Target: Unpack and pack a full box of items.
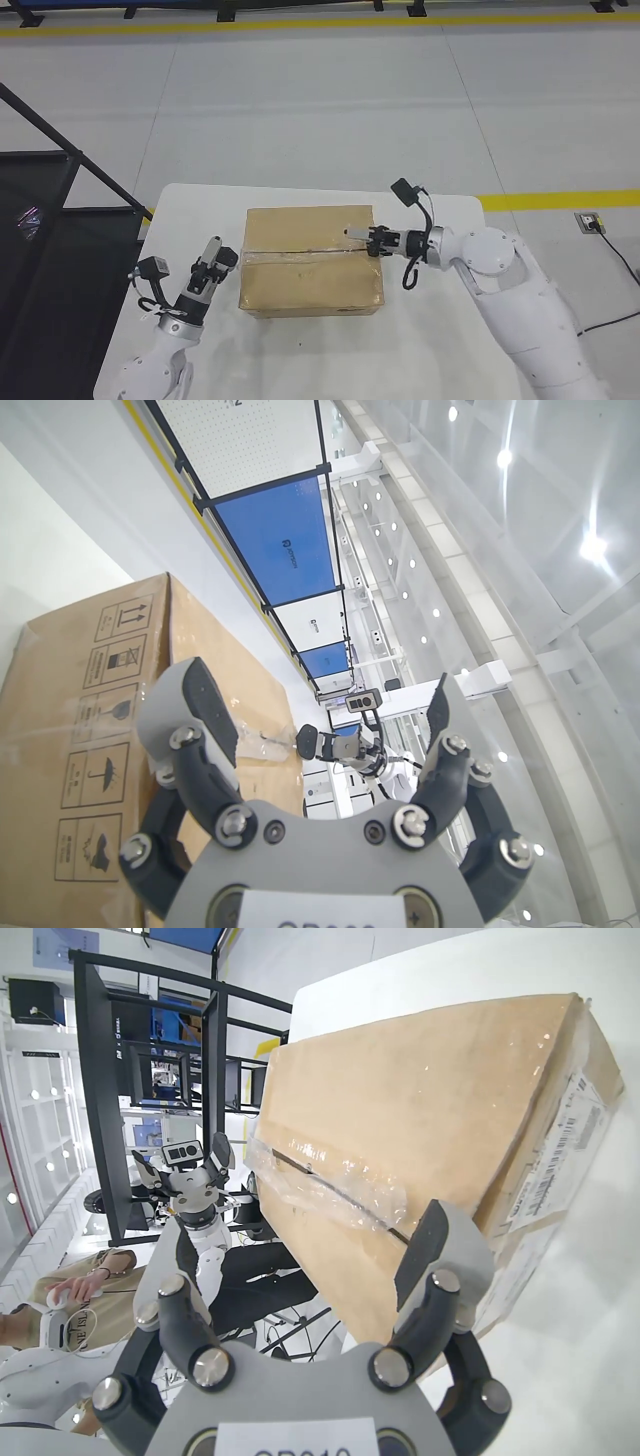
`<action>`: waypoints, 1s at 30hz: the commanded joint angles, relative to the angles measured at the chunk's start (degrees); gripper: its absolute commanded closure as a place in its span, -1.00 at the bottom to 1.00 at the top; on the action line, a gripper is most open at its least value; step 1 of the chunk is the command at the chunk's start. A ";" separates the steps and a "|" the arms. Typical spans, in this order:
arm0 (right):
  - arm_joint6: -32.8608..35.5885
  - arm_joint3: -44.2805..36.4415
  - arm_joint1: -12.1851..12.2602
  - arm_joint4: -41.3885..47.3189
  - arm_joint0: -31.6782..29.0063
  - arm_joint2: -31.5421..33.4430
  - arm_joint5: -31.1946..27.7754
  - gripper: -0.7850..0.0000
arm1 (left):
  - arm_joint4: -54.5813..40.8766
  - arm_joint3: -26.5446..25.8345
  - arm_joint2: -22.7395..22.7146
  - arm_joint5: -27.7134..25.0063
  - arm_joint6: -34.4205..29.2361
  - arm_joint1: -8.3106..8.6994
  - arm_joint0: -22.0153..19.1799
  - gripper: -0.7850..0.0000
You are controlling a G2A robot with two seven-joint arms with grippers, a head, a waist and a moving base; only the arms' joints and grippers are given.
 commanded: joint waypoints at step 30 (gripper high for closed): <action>5.16 11.79 -2.74 8.16 8.63 -8.17 -2.28 -1.00 | -1.00 0.82 -0.35 -0.27 -0.16 0.14 -0.14 -1.00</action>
